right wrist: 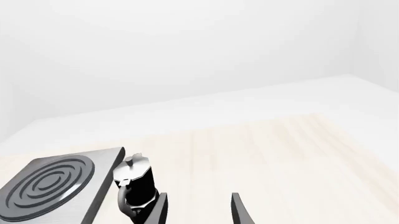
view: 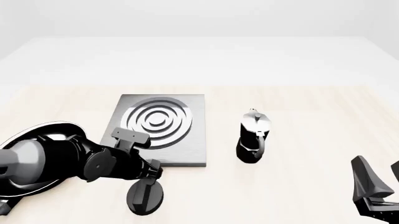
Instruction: Turn on the stove and put the moka pot on it.
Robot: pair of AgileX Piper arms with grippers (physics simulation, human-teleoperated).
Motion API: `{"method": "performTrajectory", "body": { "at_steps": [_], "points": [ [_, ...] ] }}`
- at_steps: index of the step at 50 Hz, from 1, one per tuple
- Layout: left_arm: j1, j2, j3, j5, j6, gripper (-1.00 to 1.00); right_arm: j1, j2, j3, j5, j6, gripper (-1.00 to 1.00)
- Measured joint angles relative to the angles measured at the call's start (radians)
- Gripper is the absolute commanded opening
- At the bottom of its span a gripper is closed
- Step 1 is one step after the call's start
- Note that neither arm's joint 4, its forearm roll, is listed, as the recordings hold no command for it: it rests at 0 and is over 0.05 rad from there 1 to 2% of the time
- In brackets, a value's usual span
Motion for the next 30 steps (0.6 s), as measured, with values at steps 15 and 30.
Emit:
{"method": "performTrajectory", "body": {
  "at_steps": [15,30],
  "points": [
    [-0.006,0.036,0.004,-0.026,-0.013,1.00,0.003,0.017,0.000,-0.014,0.001,1.00],
    [-0.014,0.059,0.016,-0.039,-0.034,1.00,0.009,0.040,0.000,-0.032,0.003,1.00]
  ]
}}
